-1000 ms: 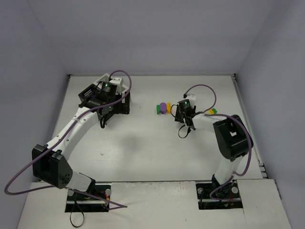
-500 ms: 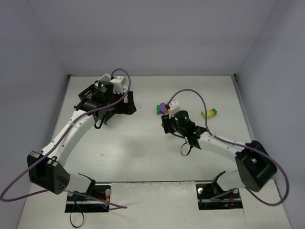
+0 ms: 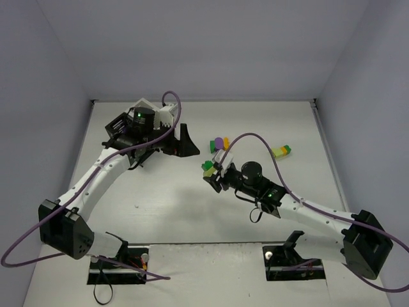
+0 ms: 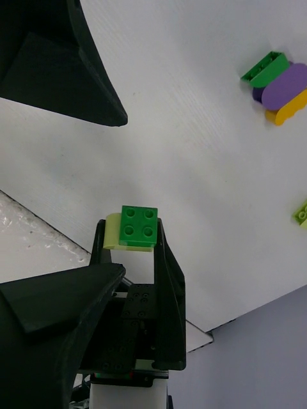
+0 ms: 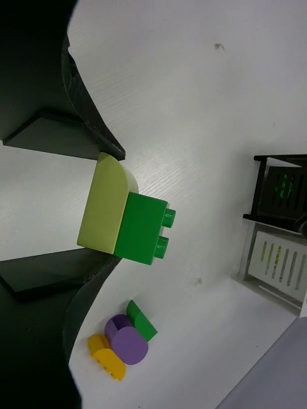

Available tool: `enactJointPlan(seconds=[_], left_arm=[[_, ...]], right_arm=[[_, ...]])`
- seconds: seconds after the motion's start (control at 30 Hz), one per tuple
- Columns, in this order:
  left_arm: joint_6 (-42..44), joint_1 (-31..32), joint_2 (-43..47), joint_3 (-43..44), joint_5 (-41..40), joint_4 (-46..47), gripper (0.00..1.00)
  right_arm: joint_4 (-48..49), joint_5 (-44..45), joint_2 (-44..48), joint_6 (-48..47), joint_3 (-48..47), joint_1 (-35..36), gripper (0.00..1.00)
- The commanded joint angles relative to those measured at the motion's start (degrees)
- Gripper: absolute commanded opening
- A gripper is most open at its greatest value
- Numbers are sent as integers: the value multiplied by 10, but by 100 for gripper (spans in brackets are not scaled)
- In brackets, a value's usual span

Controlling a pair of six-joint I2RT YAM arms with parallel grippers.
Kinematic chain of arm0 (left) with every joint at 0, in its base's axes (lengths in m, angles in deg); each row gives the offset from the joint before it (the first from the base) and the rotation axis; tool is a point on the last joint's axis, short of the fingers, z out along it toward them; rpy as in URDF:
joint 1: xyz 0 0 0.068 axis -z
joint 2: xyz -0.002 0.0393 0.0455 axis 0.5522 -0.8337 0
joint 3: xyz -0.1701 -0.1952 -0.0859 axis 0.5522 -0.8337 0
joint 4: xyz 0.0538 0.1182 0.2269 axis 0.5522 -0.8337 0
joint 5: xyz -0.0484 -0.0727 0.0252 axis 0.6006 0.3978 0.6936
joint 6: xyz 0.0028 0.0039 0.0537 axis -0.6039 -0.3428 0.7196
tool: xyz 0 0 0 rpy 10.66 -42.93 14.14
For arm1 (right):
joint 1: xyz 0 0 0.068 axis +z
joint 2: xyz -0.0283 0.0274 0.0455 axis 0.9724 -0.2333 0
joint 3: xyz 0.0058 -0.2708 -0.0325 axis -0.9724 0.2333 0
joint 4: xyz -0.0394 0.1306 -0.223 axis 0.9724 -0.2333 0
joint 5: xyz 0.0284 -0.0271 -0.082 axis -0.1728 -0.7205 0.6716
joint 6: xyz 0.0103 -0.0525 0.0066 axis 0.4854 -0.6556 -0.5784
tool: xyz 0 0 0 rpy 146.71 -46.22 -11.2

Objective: Sort the legos into containers by color

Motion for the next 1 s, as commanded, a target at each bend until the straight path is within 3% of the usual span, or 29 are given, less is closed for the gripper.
enactJointPlan(seconds=[0.0,0.57,0.8,0.97], left_arm=[[-5,24,-3,8,44,36,81],[4,64,-71,23,42,8,79],[-4,68,-75,16,75,28,66],[-8,68,-76,15,84,34,34]], right_arm=[[58,-27,-6,-26,-27,7,2],[86,-29,9,-25,-25,7,3],[100,-35,9,-19,-21,7,3],[102,-34,3,-18,-18,7,3]])
